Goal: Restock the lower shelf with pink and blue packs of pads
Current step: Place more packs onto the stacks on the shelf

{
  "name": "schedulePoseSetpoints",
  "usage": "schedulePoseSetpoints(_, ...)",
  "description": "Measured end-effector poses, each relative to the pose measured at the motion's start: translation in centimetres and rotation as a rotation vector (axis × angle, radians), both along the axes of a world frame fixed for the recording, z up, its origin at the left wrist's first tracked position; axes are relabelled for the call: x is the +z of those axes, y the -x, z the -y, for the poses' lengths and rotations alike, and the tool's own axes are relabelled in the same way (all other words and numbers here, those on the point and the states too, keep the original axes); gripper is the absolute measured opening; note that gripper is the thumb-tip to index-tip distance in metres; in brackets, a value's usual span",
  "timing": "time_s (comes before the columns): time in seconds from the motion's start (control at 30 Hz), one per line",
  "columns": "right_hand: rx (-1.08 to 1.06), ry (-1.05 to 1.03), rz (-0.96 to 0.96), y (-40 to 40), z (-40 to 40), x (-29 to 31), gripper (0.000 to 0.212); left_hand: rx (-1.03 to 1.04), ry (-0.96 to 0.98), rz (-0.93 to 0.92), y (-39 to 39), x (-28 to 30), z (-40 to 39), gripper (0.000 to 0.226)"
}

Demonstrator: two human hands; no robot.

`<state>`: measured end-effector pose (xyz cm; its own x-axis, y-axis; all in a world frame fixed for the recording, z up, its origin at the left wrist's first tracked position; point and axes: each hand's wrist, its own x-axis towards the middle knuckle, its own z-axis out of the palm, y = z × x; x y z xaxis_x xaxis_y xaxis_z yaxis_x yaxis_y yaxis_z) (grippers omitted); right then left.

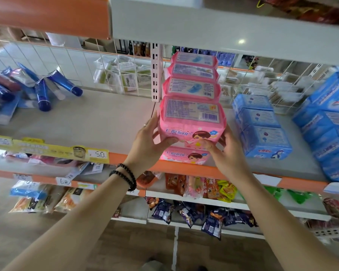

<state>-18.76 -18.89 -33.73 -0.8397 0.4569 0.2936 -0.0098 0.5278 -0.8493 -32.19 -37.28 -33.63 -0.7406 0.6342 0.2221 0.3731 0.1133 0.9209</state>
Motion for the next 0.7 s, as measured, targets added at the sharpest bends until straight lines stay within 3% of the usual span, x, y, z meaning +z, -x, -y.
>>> schedulePoseSetpoints(0.37, -0.019, -0.042, -0.040, -1.0, 0.6, -1.0, 0.070, 0.000, -0.021, 0.005, -1.1, -1.1, 1.0, 0.077)
schedulePoseSetpoints(0.6, -0.092, 0.029, -0.016, -2.1, 1.3, -0.5, 0.107, -0.023, -0.071, 0.045, -1.0, -0.9, 1.1, 0.093)
schedulePoseSetpoints(0.7, -0.044, 0.076, -0.007, -1.6, 0.9, 0.2, 0.121, -0.079, -0.071, 0.049, 0.1, -0.9, 0.9, 0.112)
